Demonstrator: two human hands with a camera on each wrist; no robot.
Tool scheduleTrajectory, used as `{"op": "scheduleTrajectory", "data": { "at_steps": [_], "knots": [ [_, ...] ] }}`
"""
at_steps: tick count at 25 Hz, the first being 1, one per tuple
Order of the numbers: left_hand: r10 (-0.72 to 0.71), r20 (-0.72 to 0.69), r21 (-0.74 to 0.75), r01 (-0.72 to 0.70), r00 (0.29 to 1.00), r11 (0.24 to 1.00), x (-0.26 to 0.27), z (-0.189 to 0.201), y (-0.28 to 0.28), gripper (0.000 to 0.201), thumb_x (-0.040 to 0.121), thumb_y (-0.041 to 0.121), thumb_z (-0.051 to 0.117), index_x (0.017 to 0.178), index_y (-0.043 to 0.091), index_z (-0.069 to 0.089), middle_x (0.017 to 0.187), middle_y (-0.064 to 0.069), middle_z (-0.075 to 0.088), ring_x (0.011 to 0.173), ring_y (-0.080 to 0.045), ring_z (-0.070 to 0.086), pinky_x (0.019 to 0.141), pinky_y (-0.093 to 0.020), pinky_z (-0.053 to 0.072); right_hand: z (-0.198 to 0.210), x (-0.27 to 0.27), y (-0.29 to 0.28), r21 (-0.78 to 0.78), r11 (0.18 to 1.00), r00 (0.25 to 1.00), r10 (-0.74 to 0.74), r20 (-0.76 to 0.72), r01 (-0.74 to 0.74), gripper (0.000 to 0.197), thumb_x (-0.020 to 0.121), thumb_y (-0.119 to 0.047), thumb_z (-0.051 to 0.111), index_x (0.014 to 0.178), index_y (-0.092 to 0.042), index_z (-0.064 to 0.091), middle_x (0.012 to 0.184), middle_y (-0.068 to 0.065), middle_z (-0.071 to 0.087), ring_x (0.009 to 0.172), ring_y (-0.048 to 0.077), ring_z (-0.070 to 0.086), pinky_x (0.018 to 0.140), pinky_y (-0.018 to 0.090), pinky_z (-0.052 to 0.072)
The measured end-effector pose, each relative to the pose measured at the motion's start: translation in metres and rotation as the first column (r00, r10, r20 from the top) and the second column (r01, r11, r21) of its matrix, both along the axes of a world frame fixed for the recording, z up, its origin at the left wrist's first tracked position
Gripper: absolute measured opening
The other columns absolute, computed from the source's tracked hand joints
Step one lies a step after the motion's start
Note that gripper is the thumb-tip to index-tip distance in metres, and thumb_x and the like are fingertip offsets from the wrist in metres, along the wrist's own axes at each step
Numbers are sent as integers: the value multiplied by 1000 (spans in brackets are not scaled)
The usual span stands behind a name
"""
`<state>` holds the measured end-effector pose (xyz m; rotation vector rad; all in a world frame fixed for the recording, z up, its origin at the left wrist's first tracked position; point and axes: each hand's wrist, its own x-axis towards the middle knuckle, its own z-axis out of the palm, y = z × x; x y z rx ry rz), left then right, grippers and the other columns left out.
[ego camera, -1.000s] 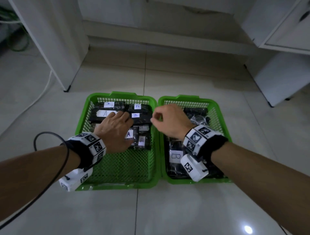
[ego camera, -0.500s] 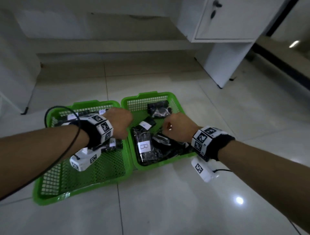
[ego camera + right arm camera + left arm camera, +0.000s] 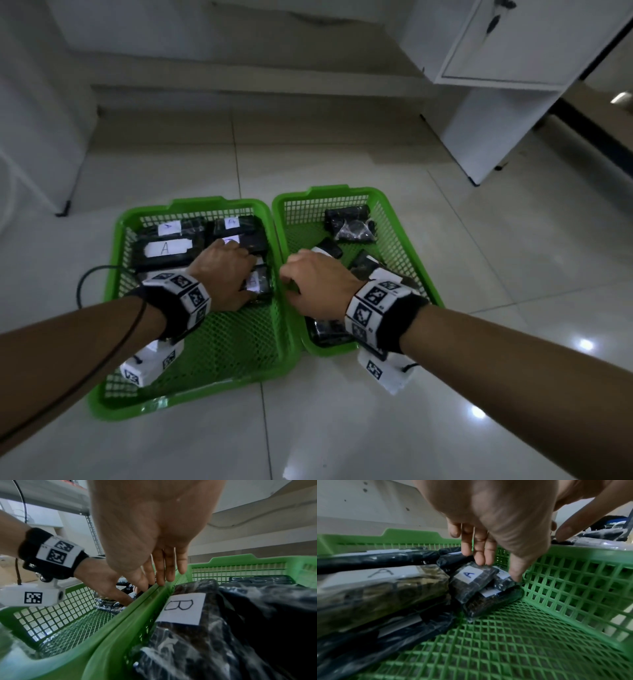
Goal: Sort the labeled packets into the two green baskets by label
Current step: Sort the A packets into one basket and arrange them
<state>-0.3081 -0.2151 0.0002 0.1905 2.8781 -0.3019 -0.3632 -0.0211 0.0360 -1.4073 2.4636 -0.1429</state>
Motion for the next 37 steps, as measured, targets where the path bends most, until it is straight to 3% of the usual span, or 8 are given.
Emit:
{"op": "scheduleTrajectory", "data": {
  "at_steps": [5, 10, 15, 18, 22, 25, 30, 37],
  "knots": [
    [7, -165, 120, 13, 986, 993, 26, -4, -28, 57, 75, 70, 55, 107, 23, 61, 106, 3, 61, 101, -20, 52, 88, -36, 39, 1, -3, -32, 35, 997, 988, 75, -132, -71, 5, 83, -18, 64, 83, -15, 60, 90, 1, 60, 95, 20, 49, 77, 30, 30],
    [92, -148, 174, -65, 985, 983, 36, -13, -45, 57, 69, 60, 70, 112, 23, 67, 105, 3, 66, 102, -22, 57, 85, -37, 41, -4, 6, -79, 244, 963, 961, 172, -219, -117, 12, 83, -24, 73, 89, -22, 62, 97, 0, 67, 108, 23, 50, 93, 37, 36],
    [98, -109, 180, -77, 989, 981, 34, -13, -45, 54, 80, 63, 60, 123, 31, 60, 120, 9, 62, 114, -17, 54, 95, -32, 33, -16, 4, -99, 347, 934, 953, 178, -245, -85, 27, 84, -22, 74, 109, -20, 62, 106, 0, 66, 115, 23, 50, 102, 40, 33],
    [126, -97, 203, -104, 987, 974, 34, -11, -44, 56, 78, 57, 61, 128, 32, 55, 123, 10, 60, 116, -16, 51, 96, -32, 31, -11, -3, -98, 295, 949, 953, 184, -240, -109, 22, 80, -30, 76, 96, -23, 63, 97, -2, 63, 106, 21, 50, 95, 36, 35],
    [114, -67, 184, -100, 991, 978, 37, -12, -42, 48, 74, 47, 57, 121, 37, 59, 108, 18, 59, 106, -10, 51, 95, -31, 29, 10, -20, -88, 244, 970, 993, 25, -116, 4, 42, 66, -40, 87, 91, -17, 63, 92, -2, 57, 92, 18, 54, 87, 30, 48],
    [35, -53, 116, -28, 998, 993, 36, -12, -39, 54, 77, 64, 55, 124, 37, 58, 113, 15, 59, 111, -12, 50, 102, -34, 25, 14, -36, -85, 174, 980, 996, -94, -12, 95, 51, 63, -35, 89, 104, -11, 70, 103, 6, 71, 96, 24, 68, 80, 34, 59],
    [5, -35, 26, -4, 999, 1000, 32, -13, -33, 64, 80, 67, 55, 127, 23, 54, 115, 7, 60, 110, -19, 52, 106, -38, 24, 4, -36, -78, 105, 990, 995, -98, 24, 95, 53, 66, -33, 90, 110, -16, 68, 104, 1, 68, 96, 20, 64, 72, 26, 45],
    [-28, 34, 17, 27, 999, 999, 37, -4, -32, 50, 81, 59, 52, 124, 34, 56, 117, 15, 58, 111, -14, 49, 109, -38, 21, -3, -40, -73, 10, 993, 992, -118, 39, 118, 51, 64, -40, 89, 106, -20, 68, 96, -4, 67, 91, 17, 62, 66, 24, 41]
  ]
}}
